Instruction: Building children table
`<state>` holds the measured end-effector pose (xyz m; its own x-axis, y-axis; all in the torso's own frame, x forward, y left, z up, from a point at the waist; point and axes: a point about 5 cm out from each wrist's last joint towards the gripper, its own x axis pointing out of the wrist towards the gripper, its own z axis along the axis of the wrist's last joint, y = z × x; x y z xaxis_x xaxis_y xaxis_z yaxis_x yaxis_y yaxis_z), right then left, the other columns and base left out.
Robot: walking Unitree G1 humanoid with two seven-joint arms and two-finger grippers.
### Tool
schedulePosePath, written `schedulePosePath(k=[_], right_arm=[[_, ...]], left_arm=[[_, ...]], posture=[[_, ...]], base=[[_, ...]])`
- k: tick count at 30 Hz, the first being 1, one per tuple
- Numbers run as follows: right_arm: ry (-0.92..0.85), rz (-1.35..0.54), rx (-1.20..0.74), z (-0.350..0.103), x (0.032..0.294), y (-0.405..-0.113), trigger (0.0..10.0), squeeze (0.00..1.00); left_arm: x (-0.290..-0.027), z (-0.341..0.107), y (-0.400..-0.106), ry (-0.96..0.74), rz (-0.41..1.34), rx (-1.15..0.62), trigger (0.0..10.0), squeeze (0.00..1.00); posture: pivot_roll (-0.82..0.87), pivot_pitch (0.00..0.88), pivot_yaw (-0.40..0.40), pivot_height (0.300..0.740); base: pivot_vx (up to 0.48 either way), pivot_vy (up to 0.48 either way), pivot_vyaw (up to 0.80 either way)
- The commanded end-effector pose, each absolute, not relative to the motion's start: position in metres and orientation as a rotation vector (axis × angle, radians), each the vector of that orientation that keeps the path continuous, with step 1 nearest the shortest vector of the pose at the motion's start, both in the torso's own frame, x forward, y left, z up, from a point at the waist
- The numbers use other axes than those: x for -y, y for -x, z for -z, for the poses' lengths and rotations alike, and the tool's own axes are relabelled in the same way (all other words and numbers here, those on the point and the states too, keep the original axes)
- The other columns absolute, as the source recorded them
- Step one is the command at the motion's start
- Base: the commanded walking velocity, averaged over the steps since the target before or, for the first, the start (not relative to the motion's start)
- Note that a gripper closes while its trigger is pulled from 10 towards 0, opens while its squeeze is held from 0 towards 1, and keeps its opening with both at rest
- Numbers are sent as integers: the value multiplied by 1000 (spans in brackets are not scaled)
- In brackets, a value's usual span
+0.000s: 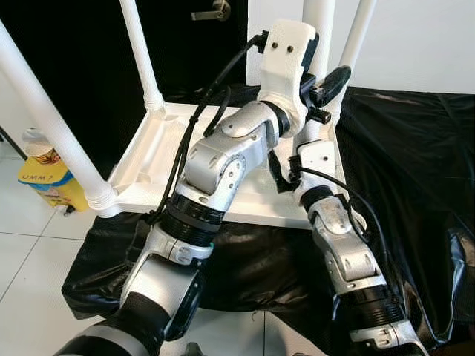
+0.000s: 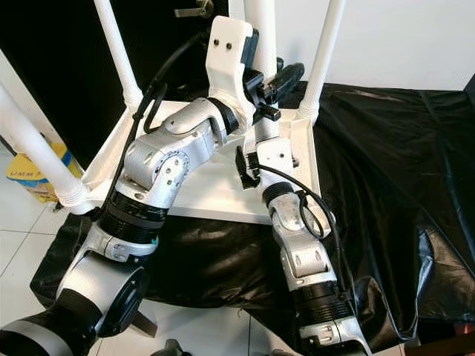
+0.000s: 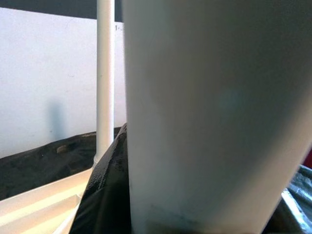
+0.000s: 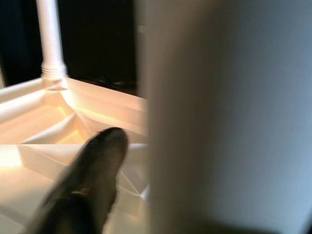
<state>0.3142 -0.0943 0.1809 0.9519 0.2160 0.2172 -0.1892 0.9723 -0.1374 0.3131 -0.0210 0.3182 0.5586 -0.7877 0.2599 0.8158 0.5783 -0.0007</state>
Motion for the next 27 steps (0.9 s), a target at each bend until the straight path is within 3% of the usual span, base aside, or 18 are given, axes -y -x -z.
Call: schedulePosePath(k=[1,15,16,20,21,22,27], right_arm=[[123,-224,228,-183,90,-316,0,0],[124,-173,183,-178,96,-318,0,0],[120,-165,179,-178,97,-318,10000,0],[114,-143,168,-177,100,-320,10000,0],[112,-137,163,-177,101,-321,10000,0],[112,-133,164,-177,102,-320,10000,0],[104,-104,164,-177,104,-320,10000,0]], left_arm=[[34,-327,-303,138,1020,263,10000,0],[37,-328,-298,137,1025,274,10000,0],[38,-328,-298,135,1022,278,10000,0],[38,-326,-299,145,1023,275,10000,0],[38,-326,-299,159,1027,274,10000,184],[37,-327,-299,184,1034,277,10000,1000],[36,-329,-298,206,1035,290,10000,1000]], posture=[[-39,47,-8,740],[-37,57,-21,740],[-35,57,-24,740],[-35,59,-24,740],[-36,59,-25,740],[-36,59,-26,740],[-38,53,-23,740]], base=[[0,0,0],[0,0,0],[0,0,0],[0,0,0],[0,0,0],[0,0,0],[0,0,0]])
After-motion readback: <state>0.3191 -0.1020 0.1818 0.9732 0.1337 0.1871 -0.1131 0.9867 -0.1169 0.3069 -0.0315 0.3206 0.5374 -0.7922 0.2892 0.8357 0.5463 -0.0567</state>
